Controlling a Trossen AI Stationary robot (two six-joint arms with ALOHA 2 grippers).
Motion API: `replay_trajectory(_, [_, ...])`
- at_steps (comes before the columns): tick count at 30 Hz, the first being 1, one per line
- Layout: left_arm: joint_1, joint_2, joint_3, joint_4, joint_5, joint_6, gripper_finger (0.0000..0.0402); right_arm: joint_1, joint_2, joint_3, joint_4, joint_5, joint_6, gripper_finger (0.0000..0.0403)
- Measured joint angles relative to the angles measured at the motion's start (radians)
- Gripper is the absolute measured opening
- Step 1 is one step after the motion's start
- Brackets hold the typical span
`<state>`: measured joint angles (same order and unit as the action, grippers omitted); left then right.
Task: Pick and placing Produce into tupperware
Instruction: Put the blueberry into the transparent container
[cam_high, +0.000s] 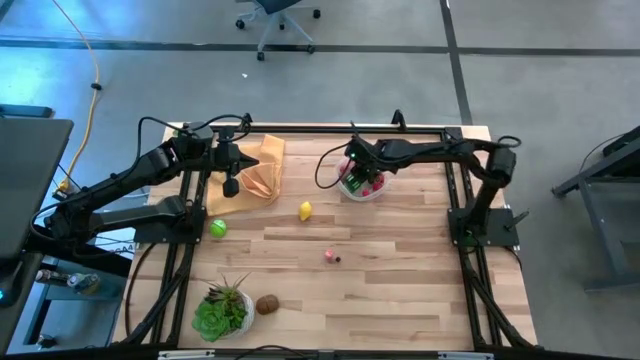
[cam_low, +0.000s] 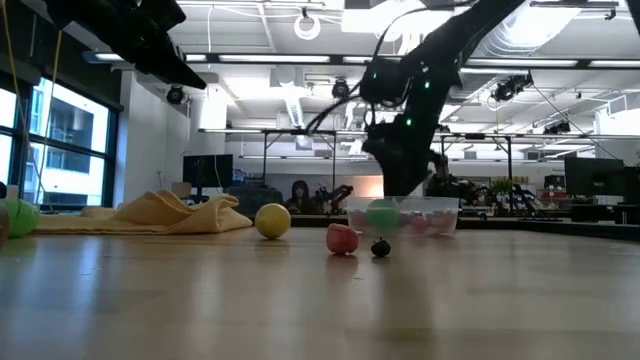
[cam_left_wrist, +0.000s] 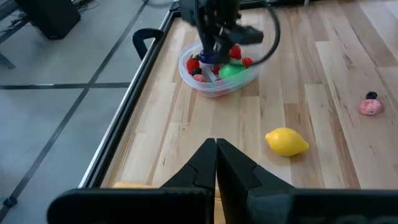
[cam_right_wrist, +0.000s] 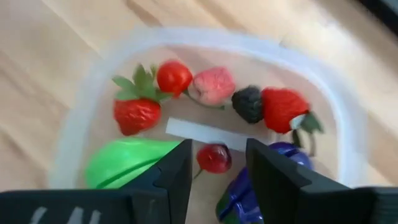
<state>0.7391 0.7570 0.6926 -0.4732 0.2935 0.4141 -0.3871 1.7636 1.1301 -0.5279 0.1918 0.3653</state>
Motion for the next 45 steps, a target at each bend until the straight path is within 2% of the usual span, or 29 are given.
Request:
replay_trajectory(8, [0.0,0.0,0.0,0.0,0.0,0.0,0.0003,0.118,-0.187,0.0,-0.039,0.119,-0.009,0.0142])
replay_trajectory(15, [0.0,0.0,0.0,0.0,0.0,0.0,0.0003,0.386,-0.306,0.0,0.027,0.262,-0.033,0.0142])
replay_trajectory(19, [0.0,0.0,0.0,0.0,0.0,0.0,0.0003,0.579,-0.295,0.0,0.066,0.43,-0.003,0.0142])
replay_trajectory(22, [0.0,0.0,0.0,0.0,0.0,0.0,0.0003,0.705,-0.263,-0.066,0.198,0.536,0.024,0.0142])
replay_trajectory(24, [0.0,0.0,0.0,0.0,0.0,0.0,0.0003,0.775,-0.248,-0.166,0.387,0.569,0.028,0.0142])
replay_trajectory(29, [0.0,0.0,0.0,0.001,0.0,0.0,0.0003,0.876,-0.191,-0.454,0.876,0.567,0.019,0.0142])
replay_trajectory(33, [0.0,0.0,0.0,0.001,-0.001,0.0,0.0003,0.89,-0.112,-0.567,1.163,0.479,-0.001,0.0142])
replay_trajectory(35, [0.0,0.0,0.0,0.0,-0.002,0.0,0.0003,0.89,-0.054,-0.579,1.207,0.434,-0.017,0.0142])
replay_trajectory(41, [0.0,0.0,0.0,0.0,-0.017,0.0,0.0003,0.871,0.073,-0.537,1.22,0.433,-0.048,0.0143])
replay_trajectory(45, [0.0,0.0,0.0,0.0,-0.018,0.0,0.0003,0.855,0.111,-0.512,1.223,0.414,-0.052,0.0143])
